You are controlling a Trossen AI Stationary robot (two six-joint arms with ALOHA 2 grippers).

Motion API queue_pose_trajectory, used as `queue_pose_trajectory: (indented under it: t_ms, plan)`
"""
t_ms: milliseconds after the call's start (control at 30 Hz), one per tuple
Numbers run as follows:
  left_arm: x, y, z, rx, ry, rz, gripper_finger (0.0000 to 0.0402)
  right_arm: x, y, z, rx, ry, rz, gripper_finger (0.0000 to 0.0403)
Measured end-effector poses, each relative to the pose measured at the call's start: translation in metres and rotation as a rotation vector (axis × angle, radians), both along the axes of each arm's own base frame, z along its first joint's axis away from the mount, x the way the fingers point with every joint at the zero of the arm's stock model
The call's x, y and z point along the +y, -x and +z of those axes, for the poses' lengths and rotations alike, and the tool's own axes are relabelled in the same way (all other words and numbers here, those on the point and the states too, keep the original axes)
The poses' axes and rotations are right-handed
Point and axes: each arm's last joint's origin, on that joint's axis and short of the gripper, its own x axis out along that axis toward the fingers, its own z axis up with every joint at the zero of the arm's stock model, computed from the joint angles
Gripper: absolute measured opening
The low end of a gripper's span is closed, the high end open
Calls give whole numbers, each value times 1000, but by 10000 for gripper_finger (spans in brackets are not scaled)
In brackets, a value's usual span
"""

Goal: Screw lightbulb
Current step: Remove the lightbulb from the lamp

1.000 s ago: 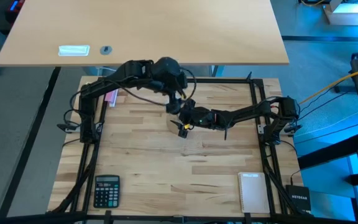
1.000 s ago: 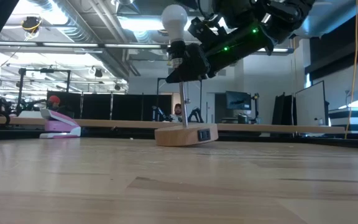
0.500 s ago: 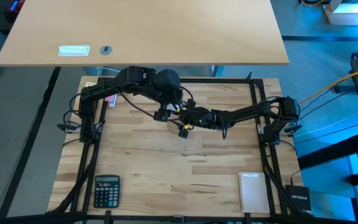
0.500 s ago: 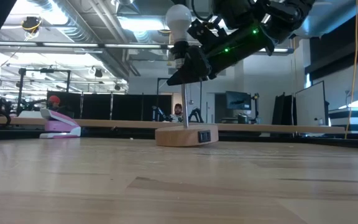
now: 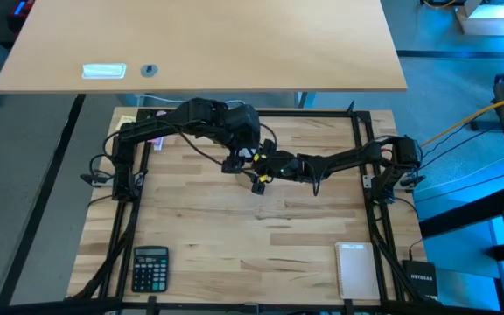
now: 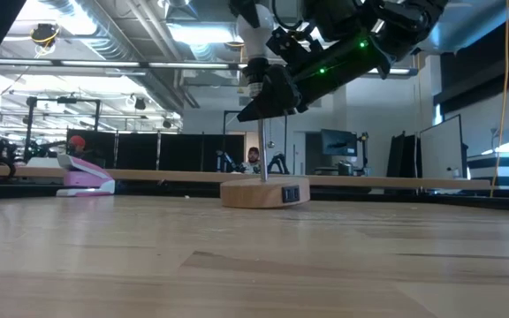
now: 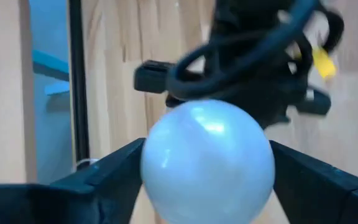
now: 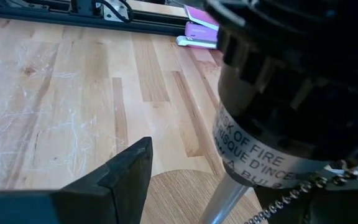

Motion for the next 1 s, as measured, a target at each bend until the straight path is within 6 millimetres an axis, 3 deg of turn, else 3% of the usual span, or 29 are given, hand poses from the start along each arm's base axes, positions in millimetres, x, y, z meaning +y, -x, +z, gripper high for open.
queue_pose_trajectory:
  t_ms: [167,267,433,533,700,1000]
  plan:
    - [0,-1,1,-40,63,124,243,0,0,0,1,0,0,250]
    - [1,-2,0,-73,125,250,241,0,0,0,3,0,0,250]
    - [2,-3,-1,-172,296,656,244,-1,0,0,0,8,-23,250]
    - [-3,-4,0,-205,365,752,264,-1,0,1,-3,16,-36,250]
    - [-10,-5,0,-208,367,760,290,0,0,2,-4,38,-24,250]
    - [-14,-6,0,-176,271,588,311,-1,3,10,-28,39,-28,250]
